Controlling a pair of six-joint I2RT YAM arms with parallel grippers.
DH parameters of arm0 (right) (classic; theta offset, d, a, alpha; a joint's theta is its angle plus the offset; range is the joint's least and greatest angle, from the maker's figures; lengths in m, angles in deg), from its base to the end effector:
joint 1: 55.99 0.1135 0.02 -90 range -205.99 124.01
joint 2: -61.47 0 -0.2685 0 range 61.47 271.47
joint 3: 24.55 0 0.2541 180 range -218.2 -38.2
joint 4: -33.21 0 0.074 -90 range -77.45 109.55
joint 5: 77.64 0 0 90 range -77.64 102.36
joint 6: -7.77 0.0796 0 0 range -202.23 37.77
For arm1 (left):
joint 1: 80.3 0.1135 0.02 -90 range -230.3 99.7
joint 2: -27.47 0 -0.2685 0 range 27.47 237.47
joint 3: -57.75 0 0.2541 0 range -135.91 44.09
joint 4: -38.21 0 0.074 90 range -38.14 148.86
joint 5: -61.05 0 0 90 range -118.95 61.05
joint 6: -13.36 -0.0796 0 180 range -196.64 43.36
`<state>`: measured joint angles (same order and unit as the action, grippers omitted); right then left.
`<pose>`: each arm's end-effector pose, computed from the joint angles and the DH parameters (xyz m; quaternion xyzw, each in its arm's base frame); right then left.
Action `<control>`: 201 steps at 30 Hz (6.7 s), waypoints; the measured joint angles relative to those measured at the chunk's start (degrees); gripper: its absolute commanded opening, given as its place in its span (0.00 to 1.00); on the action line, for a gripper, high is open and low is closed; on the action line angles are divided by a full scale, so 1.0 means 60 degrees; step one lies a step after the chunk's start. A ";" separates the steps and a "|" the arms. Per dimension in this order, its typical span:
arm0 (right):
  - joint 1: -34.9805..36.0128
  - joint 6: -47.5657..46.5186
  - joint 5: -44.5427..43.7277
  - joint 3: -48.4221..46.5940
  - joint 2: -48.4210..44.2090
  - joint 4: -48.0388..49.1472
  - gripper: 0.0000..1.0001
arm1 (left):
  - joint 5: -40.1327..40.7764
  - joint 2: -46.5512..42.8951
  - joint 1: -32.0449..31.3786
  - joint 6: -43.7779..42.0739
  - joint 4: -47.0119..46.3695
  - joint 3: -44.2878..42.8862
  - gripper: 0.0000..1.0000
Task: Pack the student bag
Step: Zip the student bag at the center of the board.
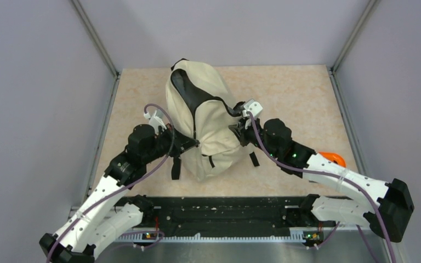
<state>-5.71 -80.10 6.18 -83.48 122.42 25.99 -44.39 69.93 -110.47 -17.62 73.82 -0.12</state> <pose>0.1949 0.2212 0.3147 -0.2784 0.7087 0.2488 0.5986 0.1695 -0.1230 0.3102 -0.1280 0.8062 -0.4765 0.3264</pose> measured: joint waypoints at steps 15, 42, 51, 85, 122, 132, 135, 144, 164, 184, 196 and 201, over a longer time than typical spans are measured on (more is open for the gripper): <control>0.0033 0.0011 -0.0044 0.0047 -0.0029 -0.0007 0.00 | 0.0022 -0.0492 0.0004 0.0004 -0.0463 0.0426 0.24; 0.0033 0.0073 -0.0036 0.0047 -0.0026 -0.0073 0.00 | 0.0171 -0.0692 0.0004 0.0215 -0.0565 0.0637 0.00; 0.0033 0.0018 -0.0040 0.0055 -0.0011 -0.0069 0.00 | 0.0248 -0.0739 0.0004 0.0117 -0.1231 0.0627 0.00; 0.0033 -0.0761 0.0025 -0.0084 -0.1286 -0.1399 0.78 | 0.0994 0.2539 0.0295 -0.2455 -0.3399 -0.3508 0.00; 0.0033 -0.2390 0.4299 -0.5278 0.1898 -0.1730 0.57 | -0.1035 0.1752 0.0495 -0.1847 -0.2466 -0.3512 0.00; 0.0033 -0.2353 0.4663 -0.5727 0.2288 -0.1359 0.48 | -0.1071 0.1756 0.0514 -0.1832 -0.2368 -0.3512 0.00; 0.0033 -0.2350 0.4765 -0.5752 0.2350 -0.1366 0.40 | -0.1071 0.1752 0.0514 -0.1832 -0.2364 -0.3512 0.00; 0.0040 -0.2361 0.4958 -0.5850 0.2448 -0.1468 0.14 | -0.1067 0.1759 0.0546 -0.1821 -0.2368 -0.3512 0.00; 0.0058 -0.2135 0.4269 -0.5759 0.2452 -0.1333 0.00 | -0.0790 0.1752 0.0586 -0.2481 -0.2262 -0.3563 0.34; 0.0058 -0.1993 0.3475 -0.5326 0.2601 -0.0758 0.00 | -0.1027 -0.0765 0.0543 -0.6433 -0.1588 -0.1111 0.84; 0.0058 -0.1880 0.3421 -0.5326 0.2794 -0.0641 0.00 | 0.0641 -0.0146 -0.0965 -0.8113 -0.2725 -0.0605 0.90; 0.0058 -0.1814 0.3391 -0.5326 0.2794 -0.0659 0.00 | 0.2218 0.0284 -0.1727 -0.8972 -0.2816 -0.0605 0.59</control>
<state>-5.36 -90.98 26.53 -115.44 139.18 22.03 -31.08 71.64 -120.83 -71.45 56.92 -3.74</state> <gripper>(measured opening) 0.004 0.774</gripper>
